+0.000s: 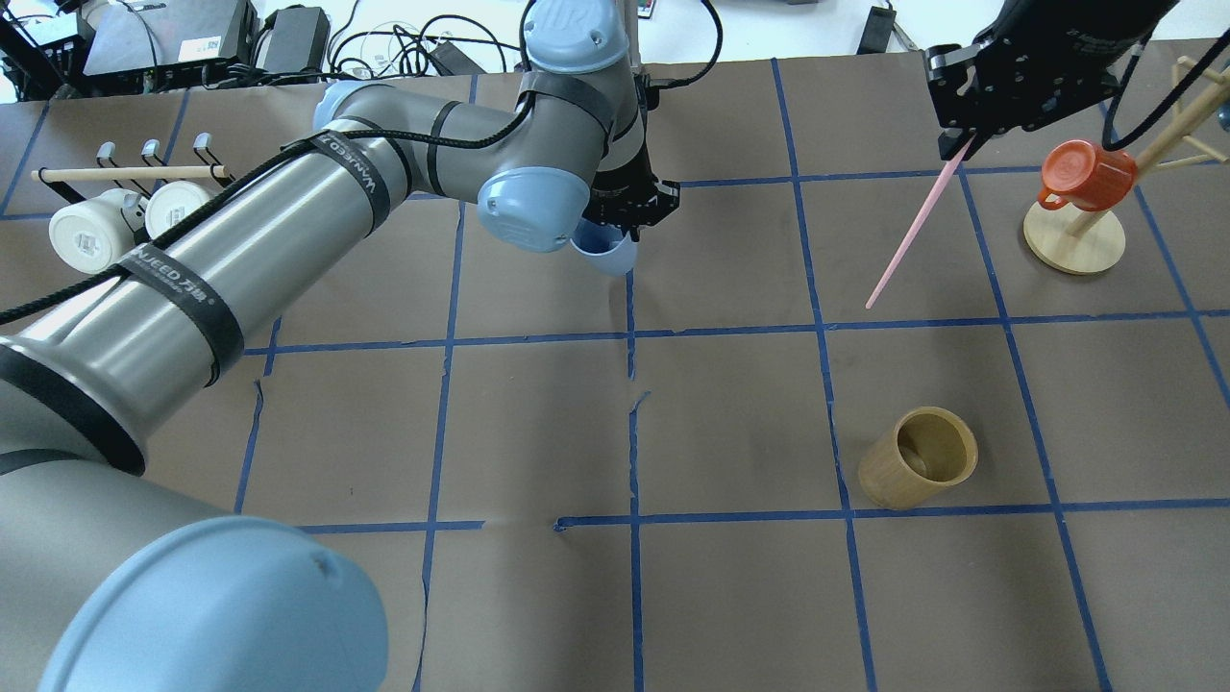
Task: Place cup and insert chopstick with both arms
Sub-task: 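Carry the blue cup to center with left gripper while right lifts the chopstick, then release the blue cup and raise the left gripper while right moves the chopstick over it, then lower the pink chopstick into the blue cup with the right gripper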
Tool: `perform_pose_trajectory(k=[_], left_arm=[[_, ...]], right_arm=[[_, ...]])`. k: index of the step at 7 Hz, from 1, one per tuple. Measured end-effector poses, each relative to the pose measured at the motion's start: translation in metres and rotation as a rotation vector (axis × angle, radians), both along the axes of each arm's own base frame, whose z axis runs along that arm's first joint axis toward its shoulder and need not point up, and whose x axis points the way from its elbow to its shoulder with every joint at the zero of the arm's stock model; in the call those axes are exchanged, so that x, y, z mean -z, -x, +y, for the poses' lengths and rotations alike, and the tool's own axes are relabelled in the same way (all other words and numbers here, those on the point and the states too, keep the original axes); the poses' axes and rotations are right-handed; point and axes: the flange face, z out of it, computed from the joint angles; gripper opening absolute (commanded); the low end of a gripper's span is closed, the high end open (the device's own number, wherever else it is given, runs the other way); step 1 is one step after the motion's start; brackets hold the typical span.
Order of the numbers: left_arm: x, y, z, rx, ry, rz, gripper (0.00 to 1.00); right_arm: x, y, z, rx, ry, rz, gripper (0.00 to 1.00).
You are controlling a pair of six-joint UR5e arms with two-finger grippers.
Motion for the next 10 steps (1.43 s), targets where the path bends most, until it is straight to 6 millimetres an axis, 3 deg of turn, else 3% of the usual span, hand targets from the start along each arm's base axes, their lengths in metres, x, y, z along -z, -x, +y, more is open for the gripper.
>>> perform_pose_trajectory(k=[2, 4, 5, 7, 8, 10], left_arm=[[0.014, 0.005, -0.001, 0.001, -0.014, -0.007, 1.0], [0.005, 0.005, -0.003, -0.008, 0.002, -0.004, 1.0], [-0.018, 0.001, -0.005, -0.009, 0.03, 0.001, 1.0], [-0.079, -0.037, -0.005, -0.055, 0.037, 0.005, 1.0], [-0.112, -0.063, 0.003, -0.086, 0.018, 0.002, 1.0], [-0.169, -0.124, 0.03, -0.105, -0.04, -0.004, 1.0]], right_arm=[[0.004, -0.014, -0.008, 0.014, 0.043, 0.001, 0.0], [0.014, -0.041, -0.005, -0.023, 0.069, 0.008, 0.0], [0.018, -0.047, -0.005, -0.026, 0.081, 0.005, 0.0], [0.019, -0.056, -0.005, -0.018, 0.1, -0.011, 0.0], [0.02, -0.072, -0.006, -0.004, 0.114, -0.023, 0.0], [0.037, -0.134, -0.007, 0.006, 0.13, -0.052, 0.0]])
